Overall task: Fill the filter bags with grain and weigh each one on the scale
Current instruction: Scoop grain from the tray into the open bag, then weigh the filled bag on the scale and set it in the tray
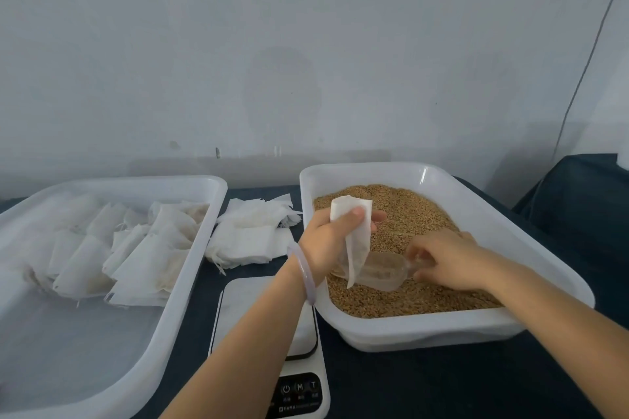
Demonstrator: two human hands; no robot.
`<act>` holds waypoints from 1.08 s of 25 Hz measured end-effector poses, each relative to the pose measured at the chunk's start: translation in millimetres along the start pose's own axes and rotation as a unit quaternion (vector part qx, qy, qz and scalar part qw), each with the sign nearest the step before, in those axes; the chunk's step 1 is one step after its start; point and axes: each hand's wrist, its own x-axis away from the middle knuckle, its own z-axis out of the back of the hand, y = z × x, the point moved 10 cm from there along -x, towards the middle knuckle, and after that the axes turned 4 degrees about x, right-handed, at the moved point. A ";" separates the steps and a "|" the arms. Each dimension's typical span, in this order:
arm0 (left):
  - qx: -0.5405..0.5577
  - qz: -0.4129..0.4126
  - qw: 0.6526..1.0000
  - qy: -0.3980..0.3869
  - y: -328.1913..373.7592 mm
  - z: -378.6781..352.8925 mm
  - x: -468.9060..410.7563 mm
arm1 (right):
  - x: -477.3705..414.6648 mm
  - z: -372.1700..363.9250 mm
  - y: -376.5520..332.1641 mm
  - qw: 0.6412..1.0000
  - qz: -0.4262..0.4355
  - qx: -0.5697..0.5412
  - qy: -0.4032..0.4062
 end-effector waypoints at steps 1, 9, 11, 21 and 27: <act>0.012 -0.003 1.000 -0.009 1.1 -1.0 0.1 | 1.3 7.3 -4.9 1.000 0.013 -0.009 0.014; 0.046 0.025 0.991 -0.119 29.7 -1.7 7.5 | 16.9 66.0 -105.0 0.819 0.209 -0.535 0.009; -0.024 0.034 0.991 -0.127 43.5 15.4 15.8 | 17.0 73.9 -126.5 0.797 0.249 -0.550 0.009; -0.186 0.086 0.976 -0.074 28.8 92.4 53.9 | -12.2 60.9 -181.1 0.902 0.197 -0.369 0.104; -0.339 0.129 0.931 -0.027 11.2 121.1 48.9 | -19.2 54.8 -175.3 0.896 0.176 -0.374 0.163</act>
